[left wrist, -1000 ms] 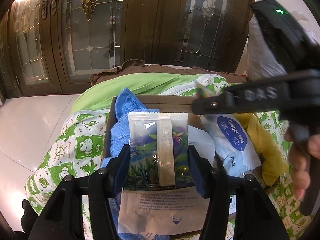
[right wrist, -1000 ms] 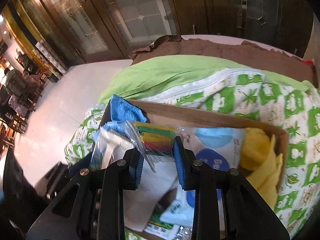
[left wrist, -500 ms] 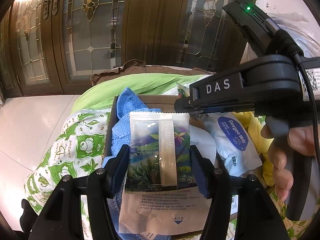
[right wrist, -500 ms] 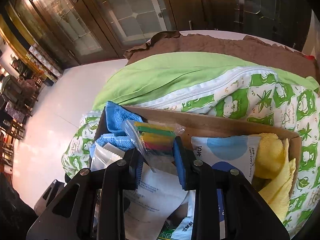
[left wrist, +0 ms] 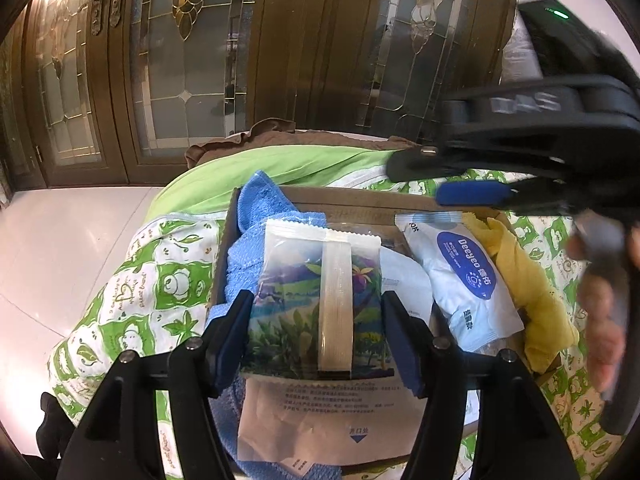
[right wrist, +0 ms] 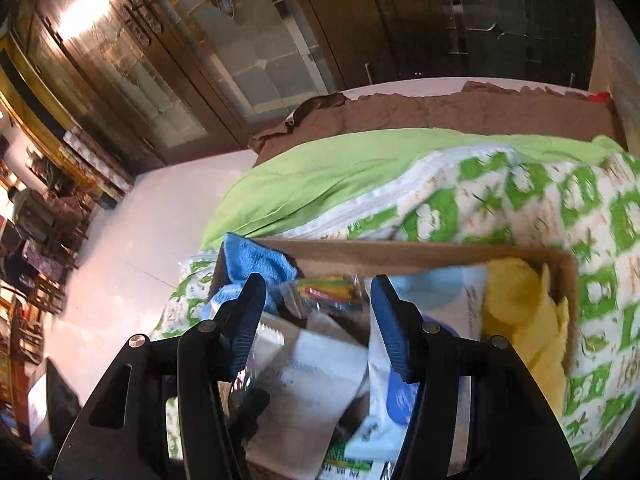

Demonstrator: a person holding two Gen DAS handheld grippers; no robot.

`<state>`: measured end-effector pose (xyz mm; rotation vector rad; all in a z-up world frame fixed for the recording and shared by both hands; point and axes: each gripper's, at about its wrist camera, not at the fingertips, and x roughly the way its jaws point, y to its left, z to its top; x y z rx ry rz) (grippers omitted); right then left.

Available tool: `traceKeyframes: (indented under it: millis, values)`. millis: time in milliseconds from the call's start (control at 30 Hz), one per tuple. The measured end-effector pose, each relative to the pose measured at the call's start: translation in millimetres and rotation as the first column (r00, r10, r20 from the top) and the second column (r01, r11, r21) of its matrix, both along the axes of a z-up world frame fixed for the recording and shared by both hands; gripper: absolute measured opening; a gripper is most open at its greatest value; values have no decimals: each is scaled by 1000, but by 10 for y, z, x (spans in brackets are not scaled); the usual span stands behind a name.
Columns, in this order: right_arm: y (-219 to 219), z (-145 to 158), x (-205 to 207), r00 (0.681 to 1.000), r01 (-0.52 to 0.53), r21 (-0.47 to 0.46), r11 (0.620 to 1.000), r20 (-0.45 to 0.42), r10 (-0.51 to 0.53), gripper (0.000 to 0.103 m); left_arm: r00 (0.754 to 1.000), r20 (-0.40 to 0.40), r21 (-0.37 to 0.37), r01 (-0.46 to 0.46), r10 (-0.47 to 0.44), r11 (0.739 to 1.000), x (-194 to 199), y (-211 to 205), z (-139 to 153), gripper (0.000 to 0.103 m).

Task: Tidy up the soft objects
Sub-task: 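Open left tool over the tray while right tool releases the stick bag into it, then grasp another coloured-stick bag with left tool while right tool grasps the white printed sachet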

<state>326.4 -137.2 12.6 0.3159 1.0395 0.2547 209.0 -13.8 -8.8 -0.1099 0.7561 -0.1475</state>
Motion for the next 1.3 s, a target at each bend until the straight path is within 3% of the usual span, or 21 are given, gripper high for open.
traceKeyframes:
  millis: [167,233,400,467,533,700,833,933,1100,1300]
  values:
    - [-272,11,-549,999,27,54,998,18,-28,56,1000,5,-13,-6,6,1000,-123,71,83,73]
    - [-393,-59,-897,999,41,60,997,12,-42,65,1000,15,-34,-13,13,999,-223,138,141,74]
    - [-629,-537,-1878,992,109,86,990,-67,-103,67,999,27,-45,-46,47,998,-521,311,223,74]
    - [-709,-852,-2154,976,162,93,982,-164,-146,67,997,34,-20,-70,70,997,-677,366,222,74]
    - [-717,-1108,-2219,952,193,150,970,-269,-148,68,995,29,1,-94,94,996,-857,426,158,75]
    - [-381,-907,-2117,991,55,47,997,-124,-49,68,991,-93,32,-96,99,995,-1158,406,-177,75]
    - [-126,-969,-2142,991,-31,32,999,-127,34,68,989,-130,65,-65,73,996,-1207,276,-285,75]
    - [59,-1018,-2170,987,-92,-15,996,-132,90,68,991,-130,47,-22,28,999,-1235,183,-301,75]
    - [183,-1075,-2219,981,-126,37,991,-144,130,68,983,-182,150,7,21,989,-1164,-6,-495,75]
    - [501,-1100,-2230,976,-186,-30,982,-125,181,68,973,-230,163,19,20,987,-1033,-88,-669,75]
